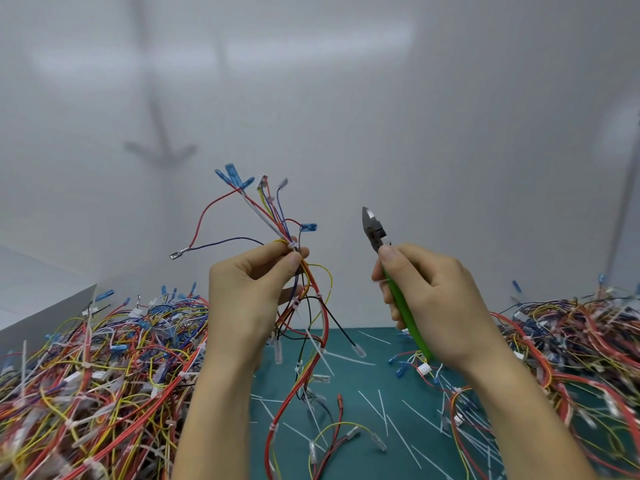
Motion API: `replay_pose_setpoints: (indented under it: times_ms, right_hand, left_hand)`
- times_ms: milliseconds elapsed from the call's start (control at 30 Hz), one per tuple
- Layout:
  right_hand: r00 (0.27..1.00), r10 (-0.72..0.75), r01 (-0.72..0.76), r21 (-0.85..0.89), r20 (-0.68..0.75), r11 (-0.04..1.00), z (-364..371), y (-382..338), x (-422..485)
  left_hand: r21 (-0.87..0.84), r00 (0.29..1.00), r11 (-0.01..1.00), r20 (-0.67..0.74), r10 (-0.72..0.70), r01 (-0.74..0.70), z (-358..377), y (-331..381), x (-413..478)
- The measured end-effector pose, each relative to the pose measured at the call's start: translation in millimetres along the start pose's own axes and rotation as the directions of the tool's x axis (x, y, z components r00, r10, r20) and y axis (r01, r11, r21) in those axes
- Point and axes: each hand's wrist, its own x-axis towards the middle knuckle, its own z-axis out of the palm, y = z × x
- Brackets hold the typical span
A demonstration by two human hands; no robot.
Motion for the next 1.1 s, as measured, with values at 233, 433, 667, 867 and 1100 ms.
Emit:
replay_pose_setpoints:
  times_ms: [233, 433, 667, 867, 1100]
  right_hand:
    - [0.997, 0.031, -0.031, 0.003, -0.069, 1.0, -4.1, 3.4, 0.4]
    - [0.993, -0.022, 0.054, -0.277, 0.118, 0.959, -6.7, 8.6, -0.5]
    - [0.962, -0.114, 0.254, -0.659, 0.249, 0.708, 9.5, 15.6, -2.8]
    - [0.944, -0.198, 0.329, -0.684, 0.265, 0.651, 16.5, 13.8, -4.2]
    - [0.924, -0.298, 0.375, -0.71, 0.237, 0.597, 21.4, 10.7, -7.1]
  left_hand:
    - [-0.106, 0.993, 0.993, -0.108, -0.057, 0.045, -2.8, -1.0, 2.7]
    - [-0.24, 0.975, 0.966, -0.173, -0.138, 0.094, -5.2, -1.3, 6.8]
    - [-0.325, 0.96, 0.941, -0.22, -0.176, 0.098, -2.8, -0.7, 7.5]
    - [-0.353, 0.953, 0.932, -0.244, -0.179, 0.085, -1.1, 0.1, 7.5]
    - [-0.373, 0.958, 0.925, -0.228, -0.171, 0.076, 1.5, 2.8, 5.1]
